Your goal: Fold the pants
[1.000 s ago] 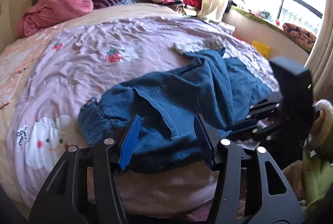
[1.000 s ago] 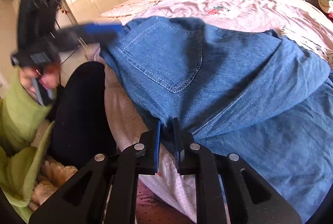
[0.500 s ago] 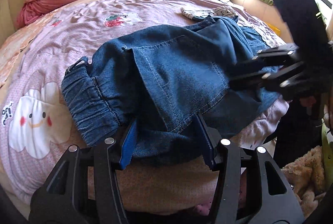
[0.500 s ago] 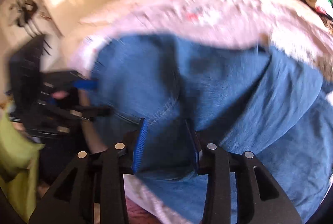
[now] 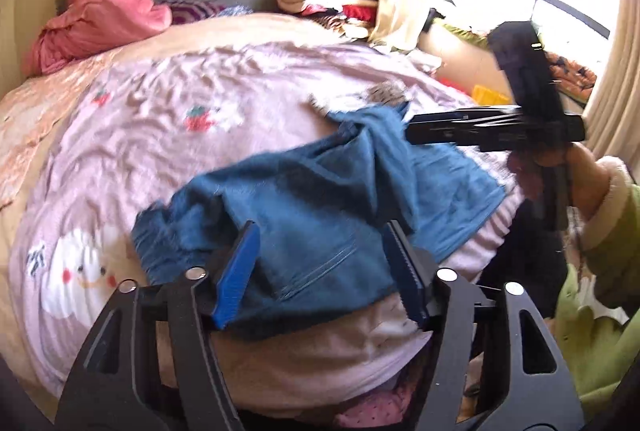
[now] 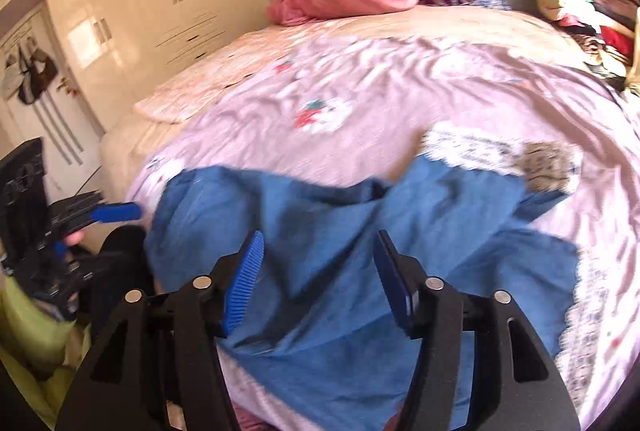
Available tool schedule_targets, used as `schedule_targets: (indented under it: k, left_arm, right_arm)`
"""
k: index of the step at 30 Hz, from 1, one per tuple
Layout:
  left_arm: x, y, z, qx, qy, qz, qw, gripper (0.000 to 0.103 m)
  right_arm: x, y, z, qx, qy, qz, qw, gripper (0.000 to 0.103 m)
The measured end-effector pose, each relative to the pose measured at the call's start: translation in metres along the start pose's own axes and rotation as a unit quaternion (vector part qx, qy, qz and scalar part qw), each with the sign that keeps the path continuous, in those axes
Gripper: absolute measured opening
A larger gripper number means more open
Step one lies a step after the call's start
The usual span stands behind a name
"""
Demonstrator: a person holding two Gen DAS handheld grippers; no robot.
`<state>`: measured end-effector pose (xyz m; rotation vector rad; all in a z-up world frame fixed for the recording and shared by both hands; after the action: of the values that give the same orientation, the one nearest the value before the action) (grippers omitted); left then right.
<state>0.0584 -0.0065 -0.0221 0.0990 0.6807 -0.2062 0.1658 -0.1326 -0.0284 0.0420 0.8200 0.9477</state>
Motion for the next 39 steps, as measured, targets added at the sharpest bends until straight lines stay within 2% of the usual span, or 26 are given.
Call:
schedule_targets:
  k: [2, 6, 11, 16, 23, 28, 29, 30, 31, 32, 33, 34, 38, 39]
  left_arm:
    - [0.004, -0.010, 0.011, 0.002, -0.006, -0.013, 0.9999, 0.064]
    - [0.030, -0.038, 0.027, 0.004, 0.008, -0.050, 0.9987, 0.065]
    - [0.069, -0.071, 0.031, -0.002, 0.047, -0.098, 0.9941, 0.065]
    - [0.099, -0.091, 0.025, 0.003, 0.074, -0.107, 0.9915, 0.065]
    - [0.126, -0.101, 0.016, -0.007, 0.099, -0.114, 0.9886, 0.064]
    - [0.139, -0.102, 0.012, -0.007, 0.109, -0.114, 0.9874, 0.047]
    - [0.140, -0.100, 0.013, -0.009, 0.110, -0.114, 0.9873, 0.041]
    - [0.142, -0.098, 0.013, -0.013, 0.110, -0.113, 0.9873, 0.036]
    - [0.143, -0.097, 0.015, -0.015, 0.111, -0.115, 0.9871, 0.034]
    - [0.144, -0.098, 0.016, -0.017, 0.110, -0.116, 0.9869, 0.031]
    - [0.144, -0.097, 0.017, -0.020, 0.110, -0.117, 0.9868, 0.027]
    - [0.144, -0.096, 0.017, -0.021, 0.110, -0.117, 0.9868, 0.026]
    - [0.144, -0.096, 0.020, -0.024, 0.111, -0.122, 0.9860, 0.023]
    - [0.143, -0.096, 0.020, -0.023, 0.111, -0.123, 0.9859, 0.019]
  right_arm:
    - [-0.007, -0.016, 0.010, 0.008, -0.005, -0.026, 1.000, 0.061]
    - [-0.011, -0.047, 0.030, 0.025, -0.010, -0.059, 0.998, 0.070]
    - [0.006, -0.082, 0.052, 0.039, 0.007, -0.089, 0.995, 0.071]
    - [0.048, -0.106, 0.069, 0.032, 0.054, -0.105, 0.992, 0.072]
    - [0.102, -0.136, 0.079, 0.036, 0.107, -0.137, 0.984, 0.073]
    - [0.128, -0.155, 0.074, 0.048, 0.140, -0.154, 0.977, 0.072]
    - [0.133, -0.161, 0.072, 0.052, 0.145, -0.156, 0.976, 0.067]
    - [0.136, -0.166, 0.071, 0.054, 0.149, -0.161, 0.974, 0.054]
    - [0.136, -0.169, 0.070, 0.052, 0.148, -0.165, 0.974, 0.049]
    - [0.135, -0.171, 0.071, 0.050, 0.142, -0.160, 0.976, 0.038]
    - [0.133, -0.173, 0.072, 0.053, 0.137, -0.154, 0.977, 0.021]
    - [0.128, -0.174, 0.073, 0.056, 0.129, -0.151, 0.979, 0.013]
    - [0.091, -0.174, 0.081, 0.089, 0.069, -0.112, 0.987, 0.010]
    - [0.080, -0.172, 0.083, 0.095, 0.053, -0.105, 0.988, 0.010]
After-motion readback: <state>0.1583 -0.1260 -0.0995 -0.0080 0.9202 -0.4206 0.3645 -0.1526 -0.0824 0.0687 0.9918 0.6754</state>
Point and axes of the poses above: each gripper's, at about its wrist camera, not at the fingertips, and x roughly the way its jaws point, y to its left, z to its top, the point moved 8 cm from there along x, roughly the way its jaws point, and after that the axes turned 15 degrees about z, right-handed, at the moved point
